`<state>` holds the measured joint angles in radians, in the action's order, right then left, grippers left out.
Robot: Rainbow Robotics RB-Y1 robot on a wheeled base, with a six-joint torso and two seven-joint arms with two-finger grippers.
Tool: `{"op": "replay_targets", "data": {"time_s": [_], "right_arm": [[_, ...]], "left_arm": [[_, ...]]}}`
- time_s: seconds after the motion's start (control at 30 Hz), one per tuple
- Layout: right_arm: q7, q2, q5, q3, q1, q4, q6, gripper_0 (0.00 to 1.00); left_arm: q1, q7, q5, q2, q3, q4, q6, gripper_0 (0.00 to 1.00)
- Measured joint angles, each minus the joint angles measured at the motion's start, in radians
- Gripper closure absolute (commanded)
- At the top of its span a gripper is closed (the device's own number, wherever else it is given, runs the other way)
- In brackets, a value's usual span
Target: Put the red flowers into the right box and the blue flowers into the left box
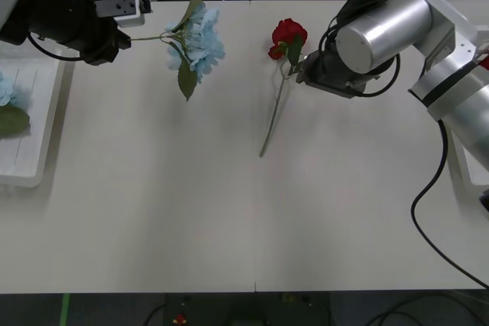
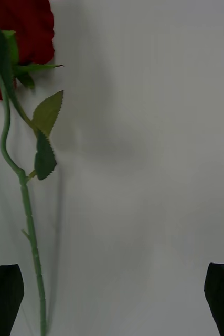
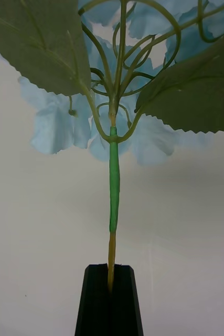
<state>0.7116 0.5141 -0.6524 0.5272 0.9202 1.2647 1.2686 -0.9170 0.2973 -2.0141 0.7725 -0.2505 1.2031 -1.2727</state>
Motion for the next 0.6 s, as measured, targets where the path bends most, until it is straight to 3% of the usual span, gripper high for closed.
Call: {"op": "replay_targets", "data": {"time_s": [0.1, 0.33, 0.6], "right_arm": [[-0.015, -0.057, 0.047, 0.0, 0.0, -0.029, -0.03, 0.0], [-0.017, -0.183, 0.172, 0.001, 0.0, -0.134, -0.123, 0.0], [-0.022, -0.278, 0.233, 0.001, 0.0, -0.22, -0.197, 0.0]], "left_arm": [[0.033, 0.069, 0.035, 0.025, 0.098, -0.003, -0.005, 1.0], [0.173, 0.479, 0.052, 0.151, 0.299, -0.002, -0.006, 1.0], [0.331, 0.542, -0.076, 0.221, 0.535, -0.002, -0.006, 1.0]]}}
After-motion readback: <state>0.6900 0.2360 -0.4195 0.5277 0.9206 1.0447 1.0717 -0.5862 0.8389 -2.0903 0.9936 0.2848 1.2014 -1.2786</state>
